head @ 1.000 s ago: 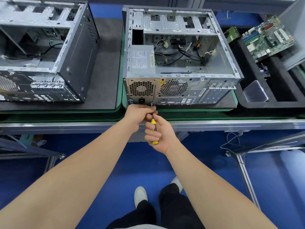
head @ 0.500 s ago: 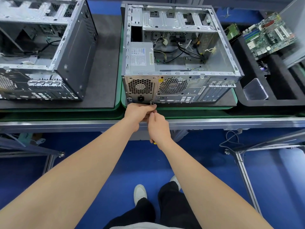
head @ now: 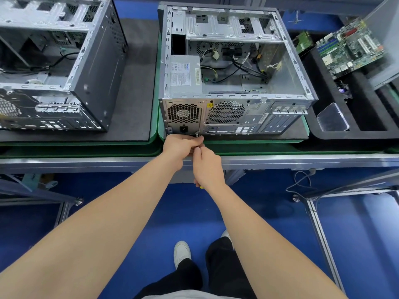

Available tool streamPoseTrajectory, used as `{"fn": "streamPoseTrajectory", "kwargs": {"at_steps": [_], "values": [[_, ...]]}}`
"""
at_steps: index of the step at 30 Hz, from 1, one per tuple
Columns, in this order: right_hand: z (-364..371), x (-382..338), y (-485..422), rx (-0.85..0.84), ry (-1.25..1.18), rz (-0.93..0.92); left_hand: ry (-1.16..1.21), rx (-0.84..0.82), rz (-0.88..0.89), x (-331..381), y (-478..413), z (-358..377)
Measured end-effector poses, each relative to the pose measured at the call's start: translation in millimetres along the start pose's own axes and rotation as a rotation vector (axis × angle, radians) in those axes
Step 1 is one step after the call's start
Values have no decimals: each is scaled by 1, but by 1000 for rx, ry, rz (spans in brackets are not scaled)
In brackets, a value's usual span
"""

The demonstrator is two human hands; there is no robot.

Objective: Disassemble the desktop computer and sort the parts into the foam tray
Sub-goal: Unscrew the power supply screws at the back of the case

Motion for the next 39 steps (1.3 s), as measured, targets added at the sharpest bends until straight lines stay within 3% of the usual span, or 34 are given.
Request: {"fn": "streamPoseTrajectory", "kwargs": {"at_steps": [3, 6, 11, 14, 17, 22, 33, 36, 39], "values": [[6, 10, 6, -151, -725, 326, 45, -48, -13, 1, 2, 0], [15, 14, 14, -329, -1212, 505, 52, -67, -36, 0, 1, -2], [17, 10, 22, -583, -1633, 544, 119, -127, -60, 0, 1, -1], [17, 4, 22, -653, -1722, 530, 105, -142, -54, 1, 0, -3], [18, 5, 19, -563, -1578, 520, 84, -147, -62, 0, 0, -4], [17, 10, 13, -271, -1055, 468, 80, -129, -60, -1, 3, -1], [1, -3, 5, 107, 117, -27, 88, -73, -42, 2, 10, 2], [0, 0, 7, 190, 296, -41, 93, -57, -57, 1, 10, 3], [2, 1, 6, 193, 325, -39, 85, -35, -50, -1, 9, 3]]}}
Point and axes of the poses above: each hand's wrist, its own y-axis away from the middle knuckle, its own z-axis out of the palm, x = y × z, the point moved 4 cm from there along -y, towards the middle knuckle, and after that the axes turned 6 degrees about -y, right-handed, at the moved point
